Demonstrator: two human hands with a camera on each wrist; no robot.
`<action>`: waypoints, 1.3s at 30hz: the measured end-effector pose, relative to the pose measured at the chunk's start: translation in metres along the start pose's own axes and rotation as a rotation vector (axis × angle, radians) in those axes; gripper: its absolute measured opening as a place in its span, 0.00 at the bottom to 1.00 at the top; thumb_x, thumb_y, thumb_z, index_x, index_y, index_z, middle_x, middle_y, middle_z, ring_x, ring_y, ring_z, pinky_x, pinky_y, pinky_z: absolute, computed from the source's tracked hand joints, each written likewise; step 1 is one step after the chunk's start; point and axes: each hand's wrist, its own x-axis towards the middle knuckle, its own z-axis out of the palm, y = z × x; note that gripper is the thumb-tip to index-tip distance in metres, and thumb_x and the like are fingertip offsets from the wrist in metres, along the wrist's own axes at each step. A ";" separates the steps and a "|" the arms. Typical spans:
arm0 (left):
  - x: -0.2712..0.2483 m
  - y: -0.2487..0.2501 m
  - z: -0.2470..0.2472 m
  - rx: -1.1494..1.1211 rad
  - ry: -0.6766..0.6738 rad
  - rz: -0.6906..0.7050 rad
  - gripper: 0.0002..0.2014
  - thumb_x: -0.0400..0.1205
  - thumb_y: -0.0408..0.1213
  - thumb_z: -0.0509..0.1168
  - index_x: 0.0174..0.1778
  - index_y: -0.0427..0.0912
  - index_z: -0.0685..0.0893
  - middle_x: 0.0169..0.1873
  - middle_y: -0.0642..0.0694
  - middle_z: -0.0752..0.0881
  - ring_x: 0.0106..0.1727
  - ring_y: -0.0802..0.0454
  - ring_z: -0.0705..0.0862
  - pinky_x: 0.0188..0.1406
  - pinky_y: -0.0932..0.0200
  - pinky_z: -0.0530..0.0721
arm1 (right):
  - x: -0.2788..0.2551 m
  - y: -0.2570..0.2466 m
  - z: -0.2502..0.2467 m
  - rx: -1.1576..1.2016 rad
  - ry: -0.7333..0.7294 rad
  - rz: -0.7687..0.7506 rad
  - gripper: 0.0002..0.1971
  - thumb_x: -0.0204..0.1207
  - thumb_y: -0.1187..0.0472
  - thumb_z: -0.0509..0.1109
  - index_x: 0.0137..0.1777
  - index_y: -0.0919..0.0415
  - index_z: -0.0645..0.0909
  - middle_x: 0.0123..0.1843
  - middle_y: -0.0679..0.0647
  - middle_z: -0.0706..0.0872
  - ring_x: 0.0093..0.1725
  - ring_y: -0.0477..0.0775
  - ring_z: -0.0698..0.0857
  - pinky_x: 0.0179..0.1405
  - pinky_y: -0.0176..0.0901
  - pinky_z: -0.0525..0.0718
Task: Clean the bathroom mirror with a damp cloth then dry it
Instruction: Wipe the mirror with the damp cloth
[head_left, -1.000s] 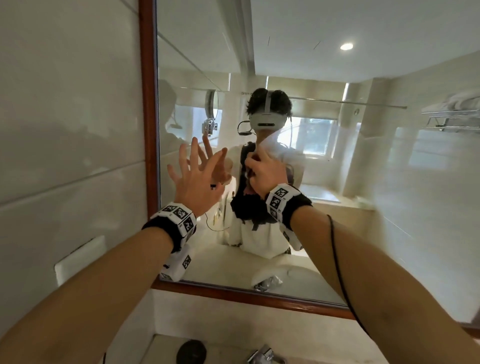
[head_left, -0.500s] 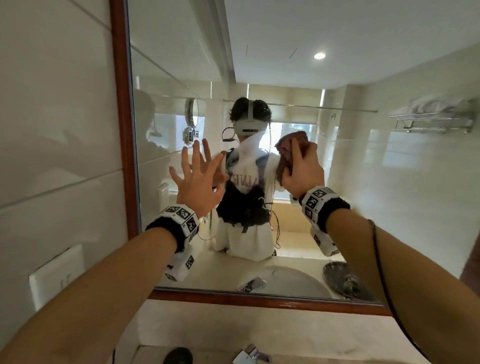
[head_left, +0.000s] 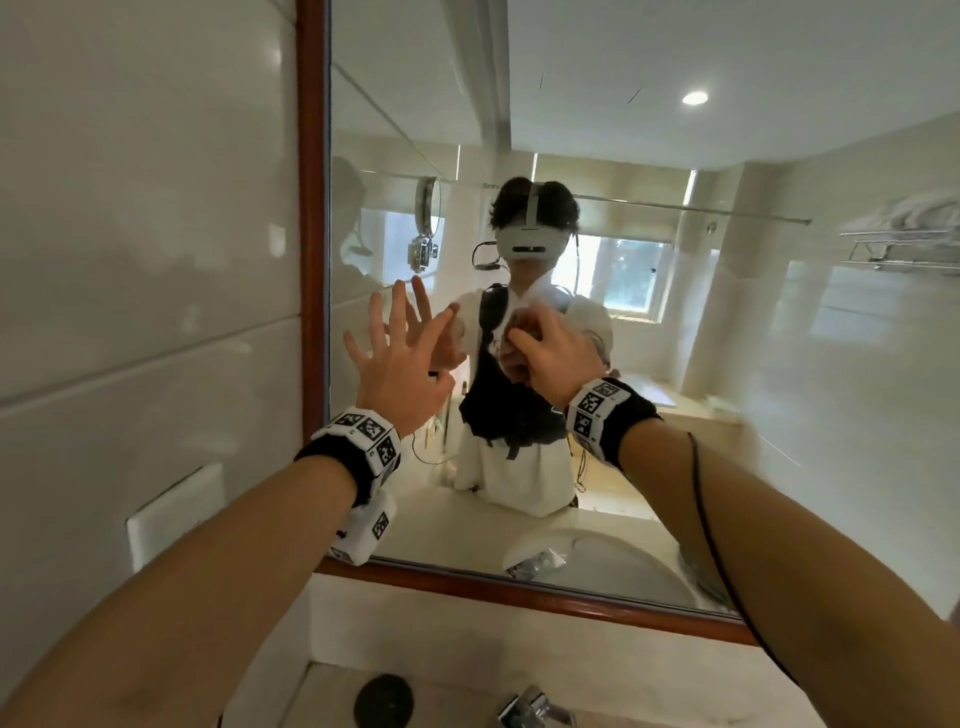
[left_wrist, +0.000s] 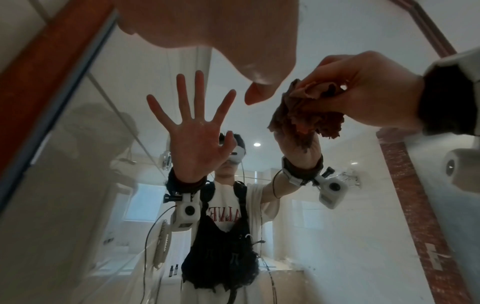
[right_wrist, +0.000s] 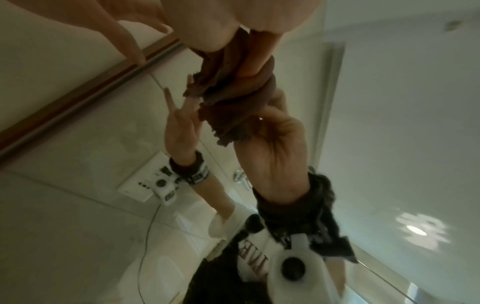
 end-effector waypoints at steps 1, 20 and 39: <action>0.000 -0.003 0.000 0.000 0.002 0.002 0.39 0.77 0.56 0.70 0.84 0.61 0.59 0.87 0.42 0.37 0.86 0.33 0.39 0.76 0.16 0.52 | 0.002 -0.008 0.003 0.031 -0.037 -0.023 0.18 0.69 0.59 0.79 0.57 0.61 0.83 0.62 0.62 0.80 0.59 0.66 0.82 0.52 0.61 0.86; 0.011 0.035 0.013 -0.003 0.003 0.058 0.39 0.78 0.54 0.68 0.84 0.64 0.58 0.87 0.39 0.39 0.86 0.31 0.39 0.75 0.15 0.50 | -0.021 0.065 -0.027 -0.003 0.025 0.125 0.18 0.66 0.63 0.74 0.58 0.59 0.85 0.63 0.64 0.79 0.48 0.71 0.84 0.41 0.60 0.87; -0.007 -0.031 0.005 0.007 0.040 -0.065 0.38 0.77 0.53 0.66 0.84 0.58 0.59 0.87 0.39 0.43 0.86 0.32 0.45 0.72 0.16 0.58 | 0.055 -0.069 0.020 0.046 0.114 0.106 0.32 0.75 0.58 0.71 0.78 0.61 0.67 0.75 0.64 0.67 0.69 0.63 0.73 0.46 0.48 0.85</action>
